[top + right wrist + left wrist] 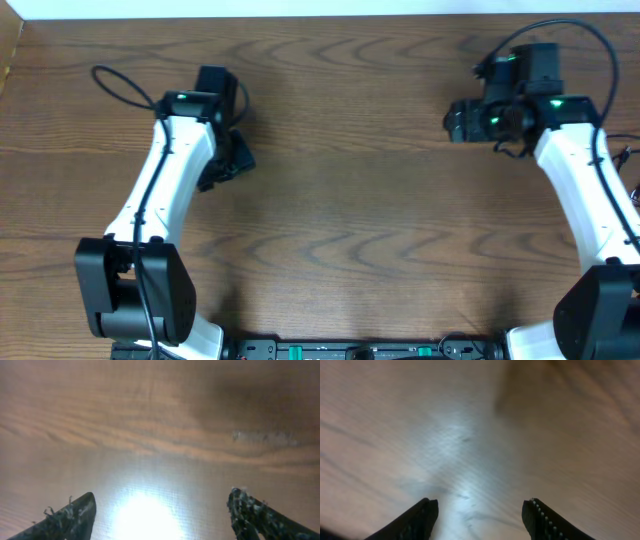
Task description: Untangle cables
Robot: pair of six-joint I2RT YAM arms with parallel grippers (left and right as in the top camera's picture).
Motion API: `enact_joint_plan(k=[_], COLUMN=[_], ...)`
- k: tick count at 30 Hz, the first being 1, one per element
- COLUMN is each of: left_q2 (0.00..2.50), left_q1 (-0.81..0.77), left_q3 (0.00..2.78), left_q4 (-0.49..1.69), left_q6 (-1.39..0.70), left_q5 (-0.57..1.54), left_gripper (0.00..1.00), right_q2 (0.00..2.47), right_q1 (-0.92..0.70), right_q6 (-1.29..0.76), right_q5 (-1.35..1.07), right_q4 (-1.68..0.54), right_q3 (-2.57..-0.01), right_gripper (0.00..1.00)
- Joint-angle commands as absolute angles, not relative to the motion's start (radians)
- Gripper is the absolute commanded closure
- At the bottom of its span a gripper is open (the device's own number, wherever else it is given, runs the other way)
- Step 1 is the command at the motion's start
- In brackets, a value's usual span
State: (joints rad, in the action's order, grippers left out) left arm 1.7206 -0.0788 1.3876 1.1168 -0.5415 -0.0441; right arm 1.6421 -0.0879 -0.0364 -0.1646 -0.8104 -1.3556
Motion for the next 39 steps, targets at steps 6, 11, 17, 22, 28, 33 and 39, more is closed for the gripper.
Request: enact_joint_plan(k=[6, 11, 17, 22, 28, 33, 39], left_q2=[1.722, 1.722, 1.716, 1.678, 1.542, 1.31, 0.937], left_q1=[-0.058, -0.06, -0.118, -0.211, -0.287, -0.3, -0.3], left_q3=[1.396, 1.395, 1.376, 1.315, 1.207, 1.08, 0.91], left_q4=[1.204, 1.264, 1.302, 1.266, 1.216, 1.113, 0.981], left_q6=[-0.5, -0.486, -0.463, -0.46, -0.502, -0.485, -0.449], left_q5=[-0.061, -0.061, -0.062, -0.069, -0.136, -0.143, -0.151], left_gripper=[0.35, 0.35, 0.35, 0.35, 0.35, 0.35, 0.22], right_q2=[1.638, 1.638, 1.607, 1.504, 1.245, 0.957, 0.658], right_q1=[-0.103, -0.092, -0.086, -0.086, -0.087, -0.087, -0.086], right_q6=[-0.026, -0.029, -0.072, -0.117, -0.119, -0.119, -0.118], right_q5=[-0.055, -0.054, -0.054, -0.03, -0.045, -0.044, -0.043], right_q4=[-0.963, -1.049, -1.078, -1.006, -0.832, -0.757, -0.751], right_q3=[-1.346, -1.345, -1.299, -1.147, -0.874, -0.699, -0.611], right_gripper=[0.06, 0.01, 0.01, 0.01, 0.01, 0.01, 0.01])
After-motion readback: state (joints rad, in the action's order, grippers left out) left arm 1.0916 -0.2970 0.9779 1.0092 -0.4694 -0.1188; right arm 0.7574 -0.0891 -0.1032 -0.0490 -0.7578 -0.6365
